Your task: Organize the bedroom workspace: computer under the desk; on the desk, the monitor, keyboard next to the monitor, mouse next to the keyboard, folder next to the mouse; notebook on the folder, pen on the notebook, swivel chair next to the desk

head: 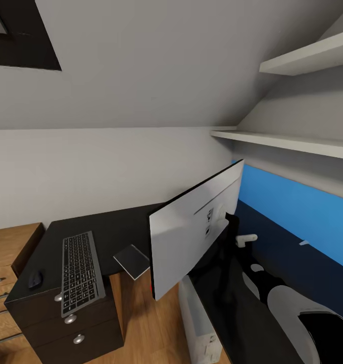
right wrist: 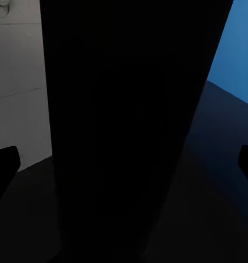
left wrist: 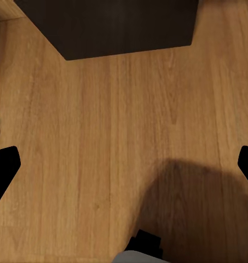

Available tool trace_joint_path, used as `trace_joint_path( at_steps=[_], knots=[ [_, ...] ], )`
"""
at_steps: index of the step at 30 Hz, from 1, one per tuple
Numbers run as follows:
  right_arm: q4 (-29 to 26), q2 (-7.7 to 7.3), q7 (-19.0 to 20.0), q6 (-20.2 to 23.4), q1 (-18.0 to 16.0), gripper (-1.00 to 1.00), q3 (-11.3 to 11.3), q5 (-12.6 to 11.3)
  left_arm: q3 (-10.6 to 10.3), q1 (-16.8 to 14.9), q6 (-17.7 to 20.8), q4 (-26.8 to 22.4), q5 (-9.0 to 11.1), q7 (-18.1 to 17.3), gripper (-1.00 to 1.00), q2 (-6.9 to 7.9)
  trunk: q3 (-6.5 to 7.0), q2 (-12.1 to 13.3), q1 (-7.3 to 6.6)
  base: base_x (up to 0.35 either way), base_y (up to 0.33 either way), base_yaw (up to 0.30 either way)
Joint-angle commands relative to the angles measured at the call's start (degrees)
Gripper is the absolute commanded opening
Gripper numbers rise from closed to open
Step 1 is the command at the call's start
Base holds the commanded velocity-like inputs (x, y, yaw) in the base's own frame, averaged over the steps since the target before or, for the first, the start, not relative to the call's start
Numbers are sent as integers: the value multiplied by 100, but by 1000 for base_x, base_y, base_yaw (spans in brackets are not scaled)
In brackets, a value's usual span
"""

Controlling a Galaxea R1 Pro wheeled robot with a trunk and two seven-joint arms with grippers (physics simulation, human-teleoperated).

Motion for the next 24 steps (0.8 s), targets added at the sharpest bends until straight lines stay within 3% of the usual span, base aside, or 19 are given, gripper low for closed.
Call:
trace_joint_path(
  at_steps=[1, 24],
  knots=[
    [5, -4, -7, -16, -5, -100, 29, 9, -50, -4, -19, 3, 48, 26, 100, 0, -7, -4, 0, 1, 0, 0],
    [4, -4, -7, -17, -5, -100, 20, 9, -50, -4, -19, 3, 48, 26, 100, 0, -7, -4, 0, -16, 0, 0]
  ],
)
